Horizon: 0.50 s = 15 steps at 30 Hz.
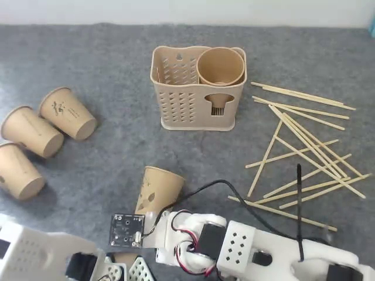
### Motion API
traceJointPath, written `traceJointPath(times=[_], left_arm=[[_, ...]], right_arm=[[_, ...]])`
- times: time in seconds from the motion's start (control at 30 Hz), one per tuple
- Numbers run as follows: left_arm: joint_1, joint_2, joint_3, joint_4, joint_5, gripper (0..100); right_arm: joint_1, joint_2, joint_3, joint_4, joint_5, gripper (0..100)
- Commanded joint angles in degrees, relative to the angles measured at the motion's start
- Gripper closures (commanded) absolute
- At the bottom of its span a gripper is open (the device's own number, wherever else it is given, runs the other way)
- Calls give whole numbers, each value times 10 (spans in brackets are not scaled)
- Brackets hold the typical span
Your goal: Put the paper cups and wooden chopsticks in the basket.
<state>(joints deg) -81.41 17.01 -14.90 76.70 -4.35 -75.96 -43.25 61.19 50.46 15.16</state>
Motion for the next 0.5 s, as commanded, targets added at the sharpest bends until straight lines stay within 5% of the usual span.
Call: traceJointPath(times=[0.0, 0.47], left_arm=[[9, -13, -6, 1, -5, 717], [8, -8, -6, 1, -5, 717]], right_arm=[[17, 6, 1, -53, -1, 991], [123, 218, -62, -284, 39, 991]])
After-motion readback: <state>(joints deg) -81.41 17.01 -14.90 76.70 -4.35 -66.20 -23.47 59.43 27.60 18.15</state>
